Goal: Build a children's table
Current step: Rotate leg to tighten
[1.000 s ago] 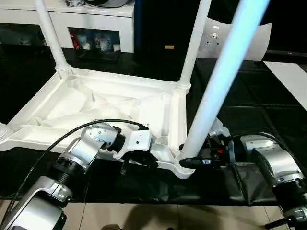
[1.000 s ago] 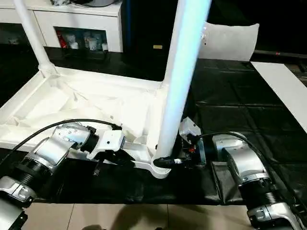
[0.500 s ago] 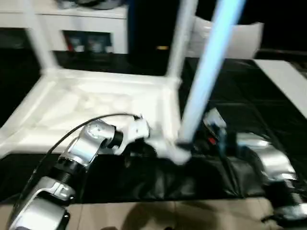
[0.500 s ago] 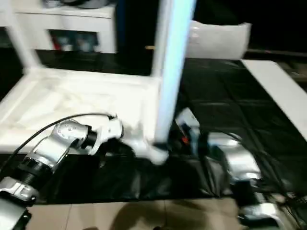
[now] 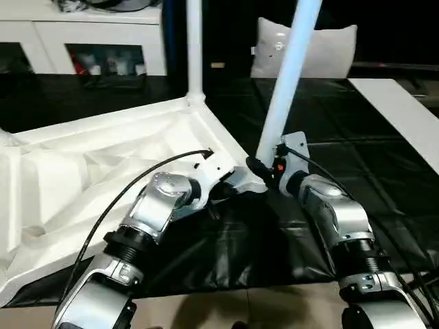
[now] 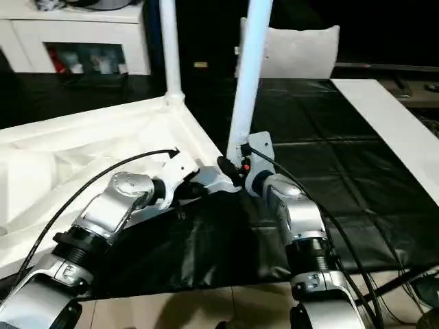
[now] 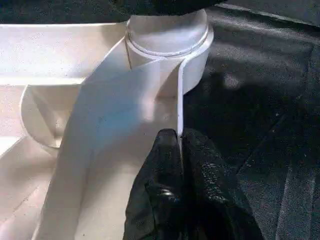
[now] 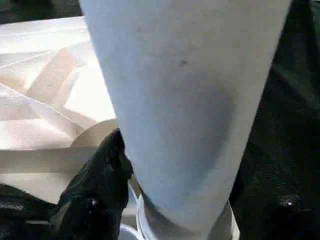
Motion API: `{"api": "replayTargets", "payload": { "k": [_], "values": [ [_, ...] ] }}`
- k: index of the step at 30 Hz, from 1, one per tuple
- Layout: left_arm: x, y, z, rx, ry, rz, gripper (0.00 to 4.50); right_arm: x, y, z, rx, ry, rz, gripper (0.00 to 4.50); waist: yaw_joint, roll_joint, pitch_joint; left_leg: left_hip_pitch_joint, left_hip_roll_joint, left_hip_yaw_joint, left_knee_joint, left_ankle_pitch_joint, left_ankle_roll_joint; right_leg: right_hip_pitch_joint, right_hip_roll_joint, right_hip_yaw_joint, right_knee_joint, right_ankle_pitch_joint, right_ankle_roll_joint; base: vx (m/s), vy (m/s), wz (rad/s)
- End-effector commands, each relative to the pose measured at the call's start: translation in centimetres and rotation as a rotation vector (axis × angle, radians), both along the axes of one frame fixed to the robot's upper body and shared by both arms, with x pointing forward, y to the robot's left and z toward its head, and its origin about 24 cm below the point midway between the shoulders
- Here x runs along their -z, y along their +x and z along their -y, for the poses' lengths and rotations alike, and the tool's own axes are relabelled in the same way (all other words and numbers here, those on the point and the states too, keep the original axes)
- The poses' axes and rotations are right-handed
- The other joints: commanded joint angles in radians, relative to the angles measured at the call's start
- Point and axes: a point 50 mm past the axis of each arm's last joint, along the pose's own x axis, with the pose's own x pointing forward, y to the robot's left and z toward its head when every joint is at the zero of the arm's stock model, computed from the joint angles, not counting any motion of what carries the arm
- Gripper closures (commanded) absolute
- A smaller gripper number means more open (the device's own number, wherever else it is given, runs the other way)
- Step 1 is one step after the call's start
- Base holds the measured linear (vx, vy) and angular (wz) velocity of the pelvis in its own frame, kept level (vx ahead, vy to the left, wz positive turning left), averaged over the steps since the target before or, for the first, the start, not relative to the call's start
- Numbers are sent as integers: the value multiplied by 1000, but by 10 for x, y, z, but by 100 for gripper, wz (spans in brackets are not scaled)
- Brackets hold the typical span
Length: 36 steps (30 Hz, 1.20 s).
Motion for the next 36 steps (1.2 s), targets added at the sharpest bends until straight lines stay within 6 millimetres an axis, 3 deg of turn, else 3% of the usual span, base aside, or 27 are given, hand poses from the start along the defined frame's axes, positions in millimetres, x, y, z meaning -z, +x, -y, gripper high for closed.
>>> {"api": "replayTargets", "payload": {
  "k": [1, 5, 9, 14, 19, 20, 23, 24, 30, 36],
  "values": [
    [-10, -3, 11, 82, -34, 56, 450, 4, -9, -11, -135, 25, -5, 136, 9, 0, -67, -12, 40, -11, -61, -65, 82, 65, -92, 64, -71, -229, -165, 0, 0, 0],
    [-8, -3, 2, 117, -8, 75, 450, 3, -15, 5, -193, 20, 19, 91, 15, -1, -66, -12, 40, -9, -61, -68, 92, 66, -92, 65, -73, -237, -162, 0, 0, 0],
    [-1, -16, -14, 325, 46, 65, 450, -1, -24, 33, -318, -55, 73, 52, 21, 0, -64, -11, 41, -11, -62, -95, 91, 64, -93, 63, -80, -287, -144, 0, 0, 0],
    [0, -22, -26, 440, 74, 16, 450, -4, -38, 49, -515, -73, 55, 47, 30, 2, -61, -5, 43, -9, -63, -122, 84, 61, -92, 64, -83, -322, -144, 0, 0, 0],
    [1, -27, -35, 558, 122, -21, 450, -7, -48, 55, -671, -48, 14, 92, 38, -1, -62, -6, 46, -10, -64, -109, 87, 63, -93, 64, -77, -296, -155, 0, 0, 0],
    [1, -29, -37, 595, 130, -34, 450, -7, -49, 55, -707, -39, 1, 106, 40, -7, -62, -7, 45, -10, -63, -107, 89, 64, -93, 64, -76, -302, -154, 0, 0, 0],
    [1, -33, -39, 652, 143, -49, 450, -8, -52, 55, -765, -28, -15, 133, 43, -4, -62, -8, 45, -9, -62, -103, 88, 63, -92, 63, -77, -313, -152, 0, 0, 0],
    [0, -35, -40, 695, 148, -65, 450, -9, -54, 52, -815, -14, -27, 146, 44, -8, -62, -8, 46, -8, -62, -102, 87, 62, -92, 62, -77, -315, -150, 0, 0, 0],
    [0, -36, -40, 716, 156, -69, 450, -7, -57, 47, -862, 15, -45, 197, 63, -4, -63, -3, 50, -7, -64, -94, 72, 59, -94, 64, -73, -308, -150, 0, 0, 0],
    [0, -34, -41, 723, 162, -70, 450, -6, -59, 45, -886, 27, -55, 244, 64, -5, -65, -6, 48, -7, -63, -80, 68, 62, -93, 63, -69, -281, -150, 0, 0, 0]
  ]
}}
